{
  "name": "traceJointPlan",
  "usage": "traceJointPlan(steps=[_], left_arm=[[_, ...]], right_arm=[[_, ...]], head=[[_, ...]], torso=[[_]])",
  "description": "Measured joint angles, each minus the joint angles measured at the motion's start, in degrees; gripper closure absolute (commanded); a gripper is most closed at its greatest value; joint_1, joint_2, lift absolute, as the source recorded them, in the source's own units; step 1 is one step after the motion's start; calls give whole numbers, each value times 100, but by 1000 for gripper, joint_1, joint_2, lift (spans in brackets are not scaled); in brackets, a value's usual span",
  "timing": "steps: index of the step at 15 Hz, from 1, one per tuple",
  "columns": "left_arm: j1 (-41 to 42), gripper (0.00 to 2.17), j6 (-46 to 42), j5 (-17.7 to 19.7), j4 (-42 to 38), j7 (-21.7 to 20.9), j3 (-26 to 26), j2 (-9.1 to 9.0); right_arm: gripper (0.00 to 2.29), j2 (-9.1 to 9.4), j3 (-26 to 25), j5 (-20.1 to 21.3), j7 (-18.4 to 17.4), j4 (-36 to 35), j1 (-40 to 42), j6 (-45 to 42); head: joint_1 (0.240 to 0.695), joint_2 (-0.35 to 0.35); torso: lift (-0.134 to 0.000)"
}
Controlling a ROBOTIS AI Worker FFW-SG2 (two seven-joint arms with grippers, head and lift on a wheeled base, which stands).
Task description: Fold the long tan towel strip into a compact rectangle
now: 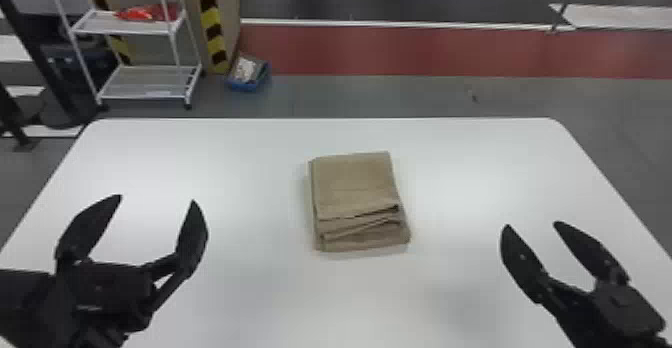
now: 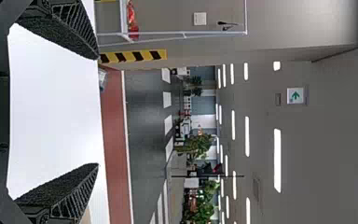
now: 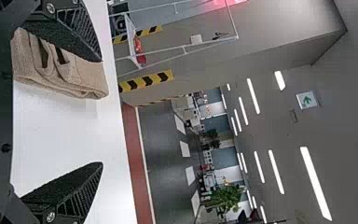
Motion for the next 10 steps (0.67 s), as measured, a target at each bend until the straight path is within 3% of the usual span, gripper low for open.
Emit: traceJointPlan(steps=[10], left_arm=[[8, 66, 3, 17, -2, 0, 24, 8]], right_arm=[[97, 31, 17, 3, 0, 28, -36, 7]], head=[[695, -38]], torso=[[-128]])
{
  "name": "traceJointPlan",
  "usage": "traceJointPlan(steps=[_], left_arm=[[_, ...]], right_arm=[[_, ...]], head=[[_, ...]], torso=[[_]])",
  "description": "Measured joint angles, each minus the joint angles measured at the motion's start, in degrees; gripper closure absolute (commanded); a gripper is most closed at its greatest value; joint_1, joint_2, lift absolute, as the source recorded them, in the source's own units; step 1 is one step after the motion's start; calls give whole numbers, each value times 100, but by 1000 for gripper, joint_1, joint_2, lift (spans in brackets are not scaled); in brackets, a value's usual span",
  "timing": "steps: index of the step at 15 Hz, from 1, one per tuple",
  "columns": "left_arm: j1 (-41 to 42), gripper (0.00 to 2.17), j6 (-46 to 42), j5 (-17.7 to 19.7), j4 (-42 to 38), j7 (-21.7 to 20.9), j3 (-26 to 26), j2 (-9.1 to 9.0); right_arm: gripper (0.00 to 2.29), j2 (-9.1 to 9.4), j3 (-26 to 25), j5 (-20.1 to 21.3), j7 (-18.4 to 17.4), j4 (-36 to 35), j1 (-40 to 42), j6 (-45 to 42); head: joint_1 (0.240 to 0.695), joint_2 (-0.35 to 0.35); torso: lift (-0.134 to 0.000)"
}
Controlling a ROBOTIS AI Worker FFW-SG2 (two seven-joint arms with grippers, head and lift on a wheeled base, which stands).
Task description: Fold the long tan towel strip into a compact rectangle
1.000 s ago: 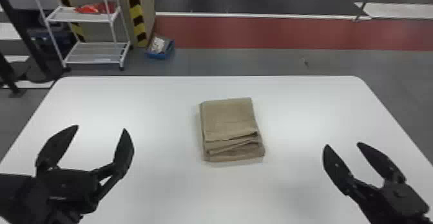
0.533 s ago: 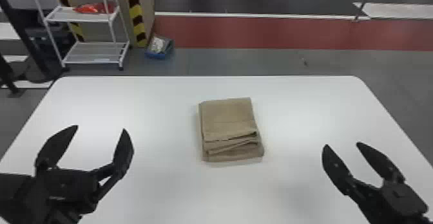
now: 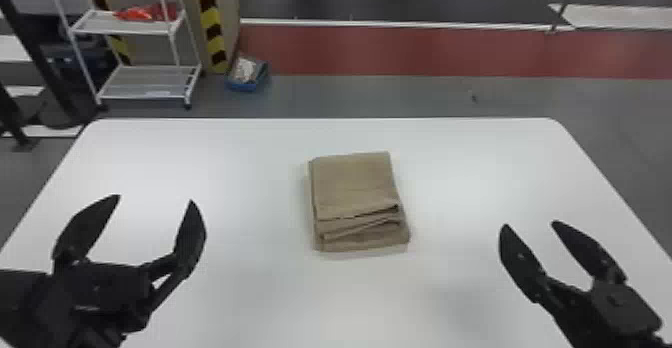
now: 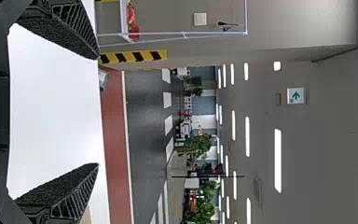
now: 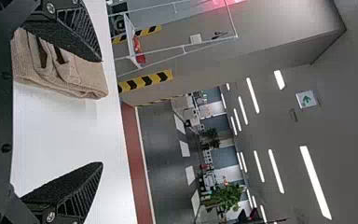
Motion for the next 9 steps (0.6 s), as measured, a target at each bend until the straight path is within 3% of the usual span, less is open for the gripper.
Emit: traceJointPlan(steps=[9], left_arm=[[3, 66, 0, 19, -1, -24, 3, 0]], right_arm=[[97, 4, 0, 3, 0, 14, -11, -7]], head=[[695, -38]], torso=[[-128]])
